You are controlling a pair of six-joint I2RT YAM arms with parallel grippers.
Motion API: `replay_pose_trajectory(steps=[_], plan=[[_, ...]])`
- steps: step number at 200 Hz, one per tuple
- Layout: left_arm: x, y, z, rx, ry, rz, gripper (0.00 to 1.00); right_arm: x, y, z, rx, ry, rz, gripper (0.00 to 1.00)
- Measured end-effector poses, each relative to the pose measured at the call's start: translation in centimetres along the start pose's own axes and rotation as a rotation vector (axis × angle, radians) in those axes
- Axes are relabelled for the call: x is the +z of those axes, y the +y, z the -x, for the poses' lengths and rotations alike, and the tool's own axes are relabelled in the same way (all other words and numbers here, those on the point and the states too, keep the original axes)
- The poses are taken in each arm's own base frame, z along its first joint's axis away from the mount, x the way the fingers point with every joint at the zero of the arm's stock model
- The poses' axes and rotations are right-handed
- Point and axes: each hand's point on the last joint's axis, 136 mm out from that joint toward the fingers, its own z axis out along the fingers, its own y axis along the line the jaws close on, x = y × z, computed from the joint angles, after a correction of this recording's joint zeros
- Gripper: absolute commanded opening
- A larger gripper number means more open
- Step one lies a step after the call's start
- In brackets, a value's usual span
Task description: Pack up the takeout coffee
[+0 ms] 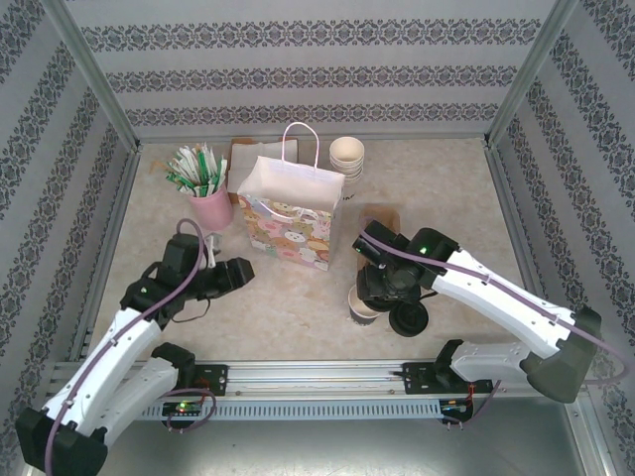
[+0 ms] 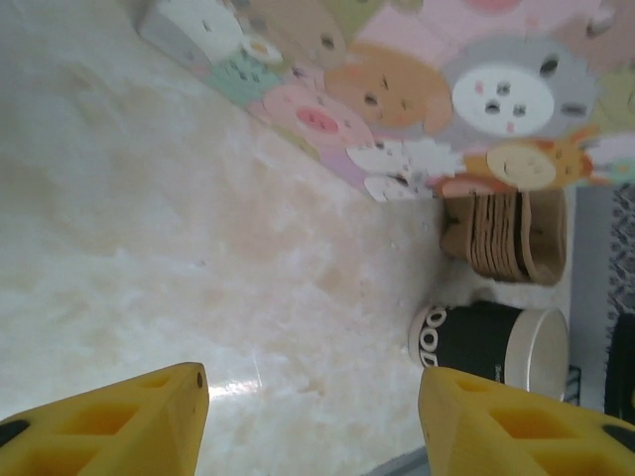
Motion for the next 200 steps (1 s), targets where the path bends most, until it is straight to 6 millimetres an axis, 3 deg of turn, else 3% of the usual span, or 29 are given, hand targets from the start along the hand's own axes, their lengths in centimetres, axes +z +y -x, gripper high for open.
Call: replay_pose_trajectory(steps=[24, 50, 101, 200], plan=[[2.4, 0.6, -2.9, -0.043, 0.068, -0.037, 0.59, 0.2, 0.5, 0.0, -0.009, 0.003, 0.007, 0.70], [4.6, 0.1, -4.3, -0.067, 0.111, -0.065, 0.59, 0.9, 0.9, -0.3, -0.031, 0.026, -0.012, 0.69], [6.5, -3.4, -4.3, -0.043, 0.096, -0.188, 0.60, 2.0, 1.4, -0.4, -0.040, 0.050, -0.033, 0.69], [9.0, -3.6, -5.8, -0.045, 0.132, -0.189, 0.61, 3.1, 2.0, -0.9, -0.061, 0.067, -0.036, 0.69]])
